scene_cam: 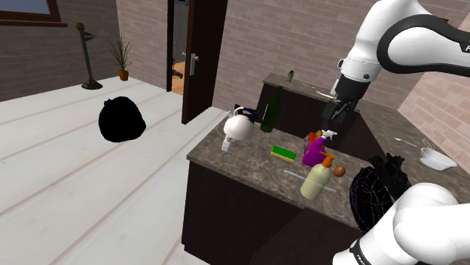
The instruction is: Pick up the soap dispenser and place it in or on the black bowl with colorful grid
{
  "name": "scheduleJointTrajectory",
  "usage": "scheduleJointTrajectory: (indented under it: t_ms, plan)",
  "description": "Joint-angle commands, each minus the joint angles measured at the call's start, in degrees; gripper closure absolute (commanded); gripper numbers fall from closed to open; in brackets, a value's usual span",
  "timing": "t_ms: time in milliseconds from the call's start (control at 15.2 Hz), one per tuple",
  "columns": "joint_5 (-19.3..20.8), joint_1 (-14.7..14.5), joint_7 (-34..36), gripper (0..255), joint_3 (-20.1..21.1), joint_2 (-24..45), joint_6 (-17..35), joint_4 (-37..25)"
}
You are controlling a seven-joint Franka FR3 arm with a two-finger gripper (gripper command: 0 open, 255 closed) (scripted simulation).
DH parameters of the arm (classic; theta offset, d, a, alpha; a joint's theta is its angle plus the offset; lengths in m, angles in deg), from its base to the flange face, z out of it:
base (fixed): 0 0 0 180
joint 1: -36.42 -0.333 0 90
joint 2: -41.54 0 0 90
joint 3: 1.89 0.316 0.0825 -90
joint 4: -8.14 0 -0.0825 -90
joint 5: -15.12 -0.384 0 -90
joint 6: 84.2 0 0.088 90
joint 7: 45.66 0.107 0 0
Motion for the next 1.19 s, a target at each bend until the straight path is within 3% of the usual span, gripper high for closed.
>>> scheduleJointTrajectory:
  t_ms: [0,528,990,1122]
  plan:
    - [0.00,0.00,0.00,0,0.00,0.00,0.00,0.00]
    - [4.95,3.46,-8.18,0,-9.59,-2.18,11.56,12.18]
    - [9.99,7.20,-15.85,0,-19.36,1.87,23.60,19.00]
    - [10.52,7.50,-16.44,0,-20.35,2.82,25.53,19.91]
